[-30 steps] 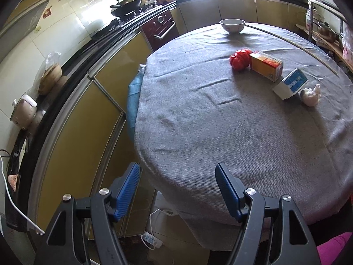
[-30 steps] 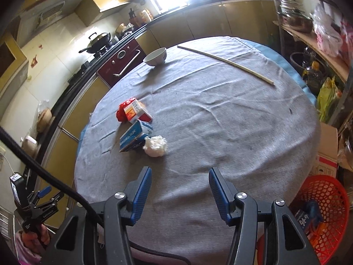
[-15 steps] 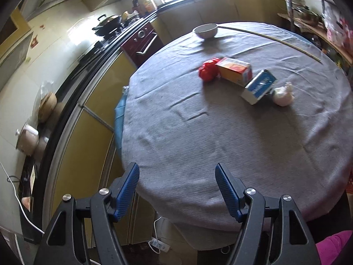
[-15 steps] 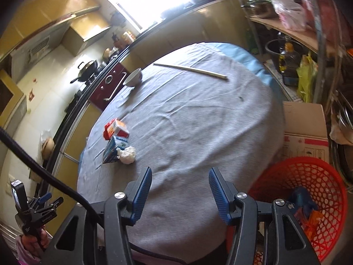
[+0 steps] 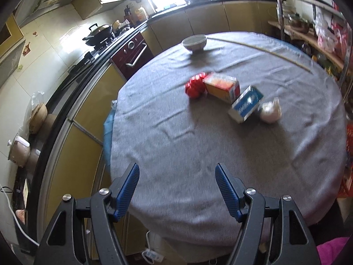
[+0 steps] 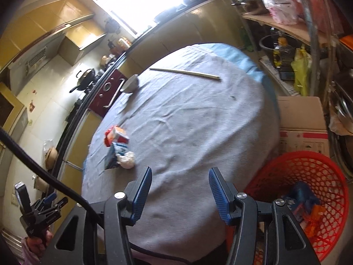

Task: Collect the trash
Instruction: 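Reach both open tools toward the remaining items on the table, then grasp the crumpled white plastic bag with the right tool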

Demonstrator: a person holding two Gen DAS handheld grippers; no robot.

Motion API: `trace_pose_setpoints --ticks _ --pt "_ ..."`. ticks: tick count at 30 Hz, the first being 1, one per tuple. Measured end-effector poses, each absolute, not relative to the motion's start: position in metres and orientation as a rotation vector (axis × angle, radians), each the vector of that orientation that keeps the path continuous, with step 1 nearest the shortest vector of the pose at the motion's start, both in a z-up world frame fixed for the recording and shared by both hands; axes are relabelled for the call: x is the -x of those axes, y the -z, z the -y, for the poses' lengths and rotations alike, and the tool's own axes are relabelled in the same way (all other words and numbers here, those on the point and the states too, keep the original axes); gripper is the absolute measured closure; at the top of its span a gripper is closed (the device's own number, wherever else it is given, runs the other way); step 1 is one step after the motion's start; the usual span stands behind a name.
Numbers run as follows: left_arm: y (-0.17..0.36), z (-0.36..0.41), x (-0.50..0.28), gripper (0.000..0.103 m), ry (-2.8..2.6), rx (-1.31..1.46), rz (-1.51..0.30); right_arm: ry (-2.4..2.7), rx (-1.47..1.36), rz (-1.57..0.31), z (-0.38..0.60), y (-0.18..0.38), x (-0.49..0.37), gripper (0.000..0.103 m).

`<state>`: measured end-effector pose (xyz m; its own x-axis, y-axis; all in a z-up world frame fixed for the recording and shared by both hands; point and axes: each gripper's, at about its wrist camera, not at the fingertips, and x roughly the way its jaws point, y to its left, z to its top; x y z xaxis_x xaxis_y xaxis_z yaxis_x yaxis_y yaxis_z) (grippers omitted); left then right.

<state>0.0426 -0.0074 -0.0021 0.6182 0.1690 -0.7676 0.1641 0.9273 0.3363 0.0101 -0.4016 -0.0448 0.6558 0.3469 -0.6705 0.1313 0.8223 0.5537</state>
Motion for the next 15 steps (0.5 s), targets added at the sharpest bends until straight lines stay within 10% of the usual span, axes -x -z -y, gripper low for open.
trace_pose_setpoints --ticks 15 --pt "-0.007 0.002 -0.086 0.031 0.096 -0.270 -0.877 -0.296 -0.421 -0.933 0.300 0.036 -0.110 0.045"
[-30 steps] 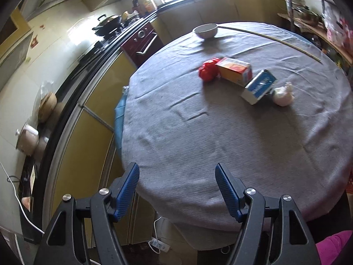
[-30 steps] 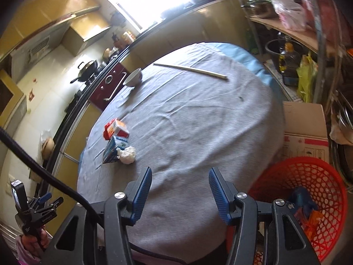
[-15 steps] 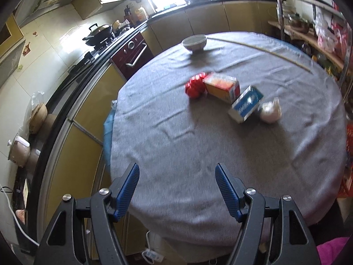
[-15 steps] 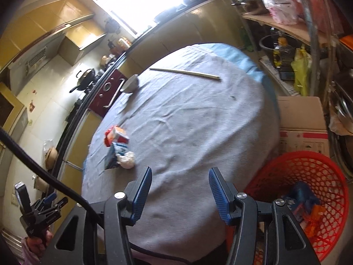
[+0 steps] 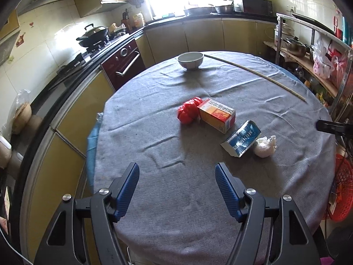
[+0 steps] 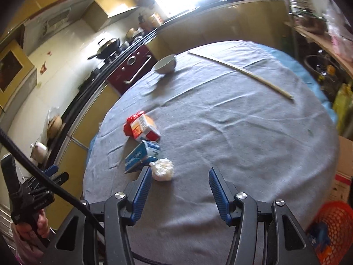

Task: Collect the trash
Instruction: 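Grasp the crumpled white plastic bag with the right tool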

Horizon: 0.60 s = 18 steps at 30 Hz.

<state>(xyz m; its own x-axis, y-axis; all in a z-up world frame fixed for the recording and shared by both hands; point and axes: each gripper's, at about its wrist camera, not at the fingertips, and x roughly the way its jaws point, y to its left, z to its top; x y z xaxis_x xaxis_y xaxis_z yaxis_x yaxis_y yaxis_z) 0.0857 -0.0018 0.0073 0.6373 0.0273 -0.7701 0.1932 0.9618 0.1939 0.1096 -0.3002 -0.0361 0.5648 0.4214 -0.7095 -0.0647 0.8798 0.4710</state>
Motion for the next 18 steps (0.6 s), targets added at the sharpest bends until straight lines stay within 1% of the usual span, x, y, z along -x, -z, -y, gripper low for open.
trace_pose_setpoints --ticks 10,18 --pt "0.010 0.014 -0.093 0.031 0.168 -0.265 -0.917 -0.366 -0.381 -1.049 0.259 0.080 -0.152 0.045" --pt "0.017 0.013 -0.100 0.031 0.188 -0.237 -0.941 -0.374 -0.326 -1.107 0.232 0.109 -0.174 0.047"
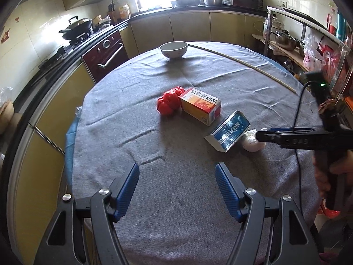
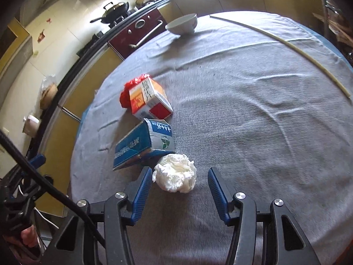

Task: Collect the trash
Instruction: 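Grasp the crumpled white plastic bag with the right tool, then grasp the blue Yunnan Baiyao box with the left tool while the right tool holds the white bag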

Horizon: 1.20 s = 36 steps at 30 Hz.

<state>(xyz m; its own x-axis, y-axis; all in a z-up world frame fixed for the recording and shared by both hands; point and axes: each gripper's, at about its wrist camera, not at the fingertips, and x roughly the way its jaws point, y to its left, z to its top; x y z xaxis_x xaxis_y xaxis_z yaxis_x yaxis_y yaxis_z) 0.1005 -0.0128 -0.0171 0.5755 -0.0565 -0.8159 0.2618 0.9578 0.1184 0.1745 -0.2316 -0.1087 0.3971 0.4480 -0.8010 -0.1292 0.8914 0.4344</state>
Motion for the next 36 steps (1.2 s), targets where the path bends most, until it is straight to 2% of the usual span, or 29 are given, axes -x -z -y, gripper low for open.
trace_pose_setpoints --ticks 5,8,24,36 --pt "0.023 0.013 -0.106 0.031 0.207 -0.223 -0.962 -0.400 -0.379 -1.142 0.224 0.124 -0.182 0.062" --pt "0.027 0.018 -0.112 0.031 0.246 -0.224 -0.967 -0.403 -0.362 -1.123 0.220 0.122 -0.176 0.066" --pt "0.061 0.071 -0.159 0.030 0.499 -0.196 -0.945 -0.321 -0.468 -1.076 0.278 0.102 -0.123 0.067" --pt "0.089 0.082 -0.173 0.030 0.547 -0.221 -0.987 -0.287 -0.483 -1.072 0.282 0.099 -0.112 0.067"
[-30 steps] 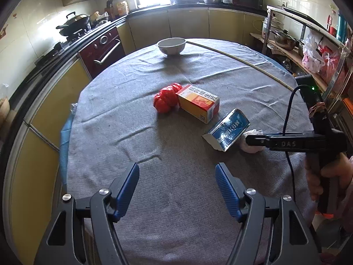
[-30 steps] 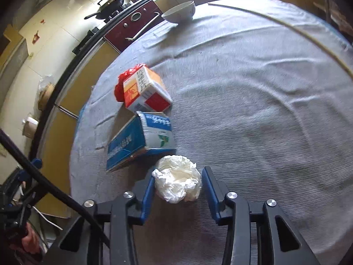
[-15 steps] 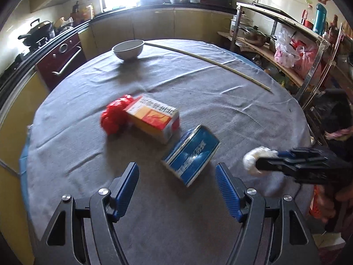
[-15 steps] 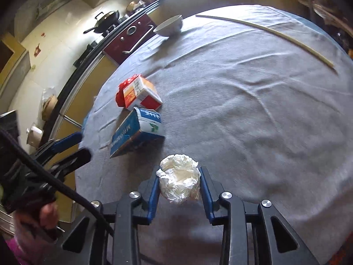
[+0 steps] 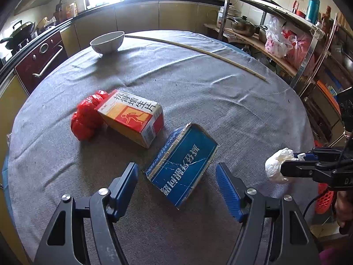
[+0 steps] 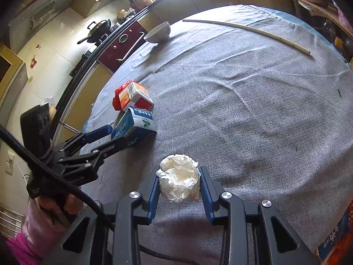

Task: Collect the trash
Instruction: 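Grasp the blue Yunnan Baiyao box with the left tool while the right tool holds the white bag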

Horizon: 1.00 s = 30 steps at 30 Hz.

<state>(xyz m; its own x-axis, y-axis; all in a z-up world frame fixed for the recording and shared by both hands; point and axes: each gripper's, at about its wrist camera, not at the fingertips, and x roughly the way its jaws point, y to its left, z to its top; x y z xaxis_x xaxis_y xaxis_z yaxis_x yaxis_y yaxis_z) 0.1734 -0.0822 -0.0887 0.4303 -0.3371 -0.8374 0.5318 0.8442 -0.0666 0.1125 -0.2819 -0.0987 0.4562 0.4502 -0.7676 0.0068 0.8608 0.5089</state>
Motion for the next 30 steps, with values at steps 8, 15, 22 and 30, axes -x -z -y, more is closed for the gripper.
trace_pose_setpoints --ticks 8,15,22,30 --pt "0.092 0.076 -0.178 0.043 0.563 -0.194 -0.967 -0.276 -0.468 -1.065 0.278 0.093 -0.108 0.067" --pt "0.089 0.071 -0.173 0.048 0.521 -0.195 -0.957 -0.272 -0.449 -1.047 0.274 0.083 -0.102 0.067" --pt "0.067 0.051 -0.146 0.056 0.464 -0.146 -0.929 -0.273 -0.429 -1.011 0.269 0.067 -0.086 0.067" --pt "0.044 0.042 -0.115 0.057 0.455 -0.143 -0.886 -0.276 -0.430 -0.974 0.270 0.054 -0.066 0.067"
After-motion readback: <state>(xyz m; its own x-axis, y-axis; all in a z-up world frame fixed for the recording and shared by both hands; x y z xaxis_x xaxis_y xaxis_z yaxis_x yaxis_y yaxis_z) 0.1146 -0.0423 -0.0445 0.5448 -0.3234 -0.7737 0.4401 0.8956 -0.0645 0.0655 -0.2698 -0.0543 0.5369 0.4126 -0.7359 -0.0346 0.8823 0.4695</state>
